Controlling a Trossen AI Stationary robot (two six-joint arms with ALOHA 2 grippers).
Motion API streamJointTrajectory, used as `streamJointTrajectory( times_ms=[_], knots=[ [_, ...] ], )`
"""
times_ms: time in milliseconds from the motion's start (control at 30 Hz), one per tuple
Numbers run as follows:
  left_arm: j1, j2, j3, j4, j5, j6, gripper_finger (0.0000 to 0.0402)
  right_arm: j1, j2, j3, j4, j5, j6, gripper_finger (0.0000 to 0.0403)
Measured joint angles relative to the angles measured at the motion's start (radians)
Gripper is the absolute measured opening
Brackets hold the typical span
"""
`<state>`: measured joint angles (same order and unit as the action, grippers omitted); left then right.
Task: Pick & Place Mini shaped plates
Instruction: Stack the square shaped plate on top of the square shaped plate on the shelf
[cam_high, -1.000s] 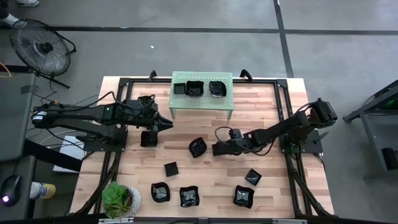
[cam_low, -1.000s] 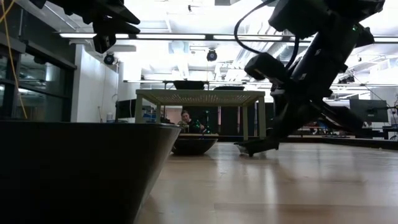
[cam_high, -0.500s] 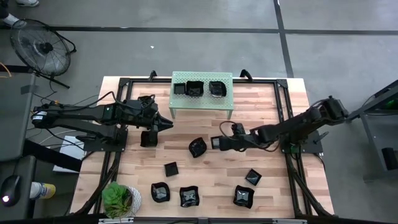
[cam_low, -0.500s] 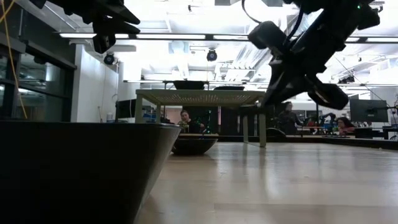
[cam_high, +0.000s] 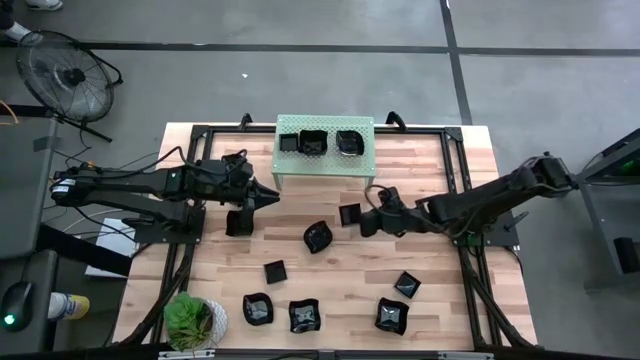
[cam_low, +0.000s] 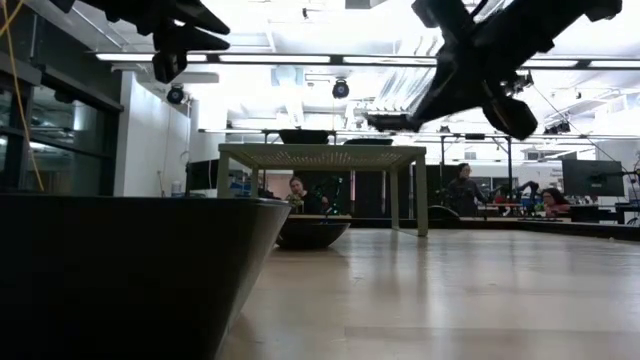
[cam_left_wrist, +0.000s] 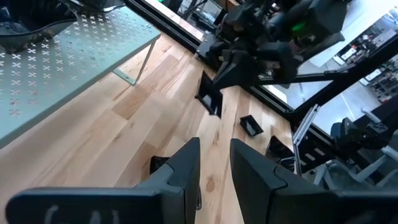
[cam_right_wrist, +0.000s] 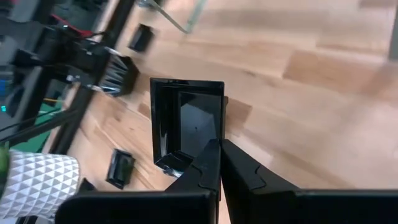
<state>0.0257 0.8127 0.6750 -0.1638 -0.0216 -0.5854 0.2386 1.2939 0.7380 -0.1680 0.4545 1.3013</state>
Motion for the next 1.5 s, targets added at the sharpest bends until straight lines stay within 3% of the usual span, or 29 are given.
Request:
streamJointTrajectory(
  times_ms=[400,733,967,1200,1500],
  knots=[
    [0.000,0.003,0.000,0.165,-0.117,-0.021,0.0085,0.000,-0.158,0.000,0.016,0.043,-0.240,0.0000],
    [0.000,0.047,0.000,0.304,-0.180,0.066,0.0085,-0.020,-0.256,0.001,0.016,0.060,-0.398,0.0000],
    [0.000,0.132,0.000,0.412,-0.193,0.084,0.0085,-0.062,-0.260,0.107,0.001,0.059,-0.593,0.0000],
    [0.000,0.174,0.000,0.492,-0.207,0.102,0.0085,-0.115,-0.259,0.227,-0.145,0.100,-0.728,0.0000],
    [0.000,0.175,0.000,0.628,-0.289,0.288,0.0086,-0.202,-0.243,0.285,-0.141,0.129,-0.876,0.0000]
  ],
)
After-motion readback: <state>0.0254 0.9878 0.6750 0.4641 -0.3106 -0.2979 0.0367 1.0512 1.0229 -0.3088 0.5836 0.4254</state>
